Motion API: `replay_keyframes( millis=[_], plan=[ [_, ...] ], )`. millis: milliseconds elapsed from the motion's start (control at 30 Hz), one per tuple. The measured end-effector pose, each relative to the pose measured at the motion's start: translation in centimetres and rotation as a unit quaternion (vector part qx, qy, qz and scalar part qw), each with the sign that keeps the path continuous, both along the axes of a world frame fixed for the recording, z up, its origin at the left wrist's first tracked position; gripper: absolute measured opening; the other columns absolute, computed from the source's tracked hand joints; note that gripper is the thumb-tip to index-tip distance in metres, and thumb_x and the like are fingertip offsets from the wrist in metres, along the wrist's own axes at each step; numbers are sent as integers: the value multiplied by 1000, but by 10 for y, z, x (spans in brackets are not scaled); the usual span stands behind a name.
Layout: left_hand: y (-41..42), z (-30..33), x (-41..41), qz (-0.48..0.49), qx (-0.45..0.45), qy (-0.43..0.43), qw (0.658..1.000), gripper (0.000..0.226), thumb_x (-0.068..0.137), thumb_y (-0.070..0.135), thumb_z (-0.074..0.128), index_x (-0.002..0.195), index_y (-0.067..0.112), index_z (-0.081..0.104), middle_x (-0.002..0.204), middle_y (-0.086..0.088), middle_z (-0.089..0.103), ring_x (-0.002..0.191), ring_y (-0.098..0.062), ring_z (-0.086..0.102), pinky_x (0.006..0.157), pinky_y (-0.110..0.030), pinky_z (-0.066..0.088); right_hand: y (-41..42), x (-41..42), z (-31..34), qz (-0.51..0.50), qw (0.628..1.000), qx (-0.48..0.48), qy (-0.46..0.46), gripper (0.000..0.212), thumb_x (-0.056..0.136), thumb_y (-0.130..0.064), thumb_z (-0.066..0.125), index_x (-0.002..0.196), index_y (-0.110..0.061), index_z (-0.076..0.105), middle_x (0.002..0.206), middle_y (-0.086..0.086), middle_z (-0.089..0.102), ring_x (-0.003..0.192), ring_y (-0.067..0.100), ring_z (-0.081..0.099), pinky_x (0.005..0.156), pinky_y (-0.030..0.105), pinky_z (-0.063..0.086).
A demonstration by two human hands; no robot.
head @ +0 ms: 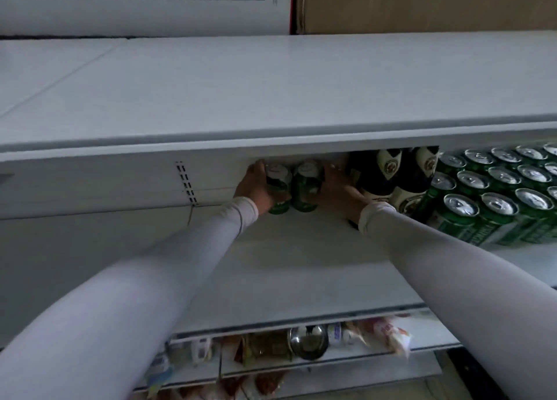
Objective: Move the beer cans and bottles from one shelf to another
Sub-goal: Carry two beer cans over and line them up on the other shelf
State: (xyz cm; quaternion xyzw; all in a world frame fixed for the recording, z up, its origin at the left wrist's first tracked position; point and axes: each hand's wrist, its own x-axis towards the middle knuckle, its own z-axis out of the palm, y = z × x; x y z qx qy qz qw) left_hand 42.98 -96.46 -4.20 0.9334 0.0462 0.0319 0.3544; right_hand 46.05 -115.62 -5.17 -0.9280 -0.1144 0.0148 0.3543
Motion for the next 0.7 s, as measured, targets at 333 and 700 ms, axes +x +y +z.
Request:
replay_keyframes(
  millis=[333, 700],
  plan=[
    [-13, 29, -108, -65, 94, 27, 993, 70, 80, 39, 73, 136, 10, 42, 135, -16, 50, 122, -28, 48, 97, -28, 40, -19, -85, 44, 49, 992, -113, -17, 59, 77, -37, 77, 125, -11, 55, 118, 11, 65, 111, 28, 62, 78, 25, 43],
    [32, 67, -275, -9, 172, 70, 983, 65, 83, 46, 67, 135, 13, 47, 139, -8, 50, 125, -24, 48, 102, -28, 38, 31, -205, 88, 221, 964, -150, -12, 69, 87, -47, 68, 142, -11, 48, 144, 7, 52, 128, 23, 52, 104, 30, 41]
  ],
)
